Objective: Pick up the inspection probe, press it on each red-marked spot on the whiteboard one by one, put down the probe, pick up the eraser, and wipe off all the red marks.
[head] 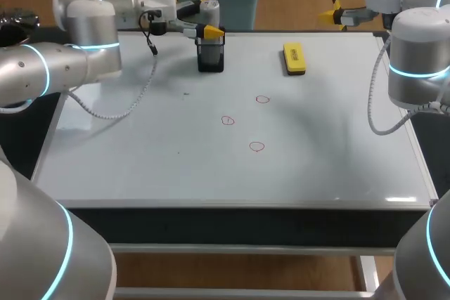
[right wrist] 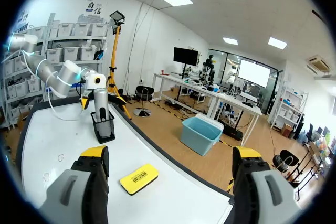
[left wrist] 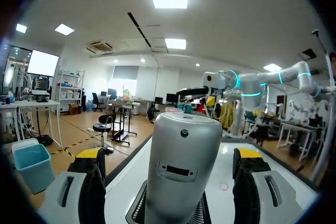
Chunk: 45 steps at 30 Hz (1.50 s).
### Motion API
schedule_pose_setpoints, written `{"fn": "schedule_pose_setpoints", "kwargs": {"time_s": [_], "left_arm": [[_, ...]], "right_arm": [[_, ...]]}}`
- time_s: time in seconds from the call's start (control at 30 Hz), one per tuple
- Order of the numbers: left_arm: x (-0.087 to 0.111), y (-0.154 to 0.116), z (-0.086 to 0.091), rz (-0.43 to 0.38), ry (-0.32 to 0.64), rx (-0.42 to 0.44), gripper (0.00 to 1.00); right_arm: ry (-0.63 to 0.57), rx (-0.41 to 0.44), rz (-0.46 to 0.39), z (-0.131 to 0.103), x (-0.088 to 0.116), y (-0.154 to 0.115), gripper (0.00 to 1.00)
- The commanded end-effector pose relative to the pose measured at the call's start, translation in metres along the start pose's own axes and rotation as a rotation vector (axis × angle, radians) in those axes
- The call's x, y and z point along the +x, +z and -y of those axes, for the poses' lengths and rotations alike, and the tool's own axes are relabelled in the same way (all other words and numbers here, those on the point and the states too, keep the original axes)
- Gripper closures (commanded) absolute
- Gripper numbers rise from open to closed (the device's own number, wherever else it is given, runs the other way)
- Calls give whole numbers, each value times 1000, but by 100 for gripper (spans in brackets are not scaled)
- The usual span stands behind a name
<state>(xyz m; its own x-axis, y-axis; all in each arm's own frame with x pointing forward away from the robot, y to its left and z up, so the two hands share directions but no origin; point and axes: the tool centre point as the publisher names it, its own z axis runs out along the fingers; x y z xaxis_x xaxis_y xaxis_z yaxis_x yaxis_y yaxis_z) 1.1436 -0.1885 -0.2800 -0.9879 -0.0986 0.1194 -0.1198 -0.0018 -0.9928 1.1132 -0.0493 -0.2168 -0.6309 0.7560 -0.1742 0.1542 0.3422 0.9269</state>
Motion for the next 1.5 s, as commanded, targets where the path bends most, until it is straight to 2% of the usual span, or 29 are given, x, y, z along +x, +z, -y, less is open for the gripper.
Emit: {"fn": "schedule_pose_setpoints", "kwargs": {"time_s": [0.03, 0.07, 0.1, 0.13, 0.17, 0.2, 0.27, 0.37, 0.57, 0.8, 1.17, 1.5], "left_arm": [[3, 1, 0, 8, 0, -1, 0], [4, 1, 0, 7, 1, -2, 0], [4, 1, 0, 7, 2, -2, 8], [4, 1, 0, 5, 3, 0, 22], [5, 1, 1, 5, 5, -1, 47], [5, 0, 1, 4, 7, 0, 62], [5, -1, 2, 4, 10, 0, 75], [5, -2, 2, 0, 14, 0, 100], [7, -3, 3, -9, 24, 2, 100], [12, -4, 14, -22, 57, 3, 100], [14, -5, 40, -18, 77, -19, 100], [21, -10, 78, 5, 111, -31, 100]], "right_arm": [[0, 1, -1, 0, 0, 0, 0], [0, 1, -1, 0, 0, 0, 0], [0, 1, -1, 0, 0, 0, 0], [0, 1, -1, 0, 0, 0, 0], [0, 1, -1, 0, 0, 0, 0], [0, 1, -1, 0, 0, 0, 0], [0, 1, -1, 0, 0, 0, 0], [0, 1, -1, 0, 0, 0, 0], [0, 1, -1, 0, 0, 0, 0], [0, 1, -1, 0, 0, 0, 0], [0, 1, -1, 0, 0, 0, 0], [0, 1, -1, 0, 0, 0, 0]]}}
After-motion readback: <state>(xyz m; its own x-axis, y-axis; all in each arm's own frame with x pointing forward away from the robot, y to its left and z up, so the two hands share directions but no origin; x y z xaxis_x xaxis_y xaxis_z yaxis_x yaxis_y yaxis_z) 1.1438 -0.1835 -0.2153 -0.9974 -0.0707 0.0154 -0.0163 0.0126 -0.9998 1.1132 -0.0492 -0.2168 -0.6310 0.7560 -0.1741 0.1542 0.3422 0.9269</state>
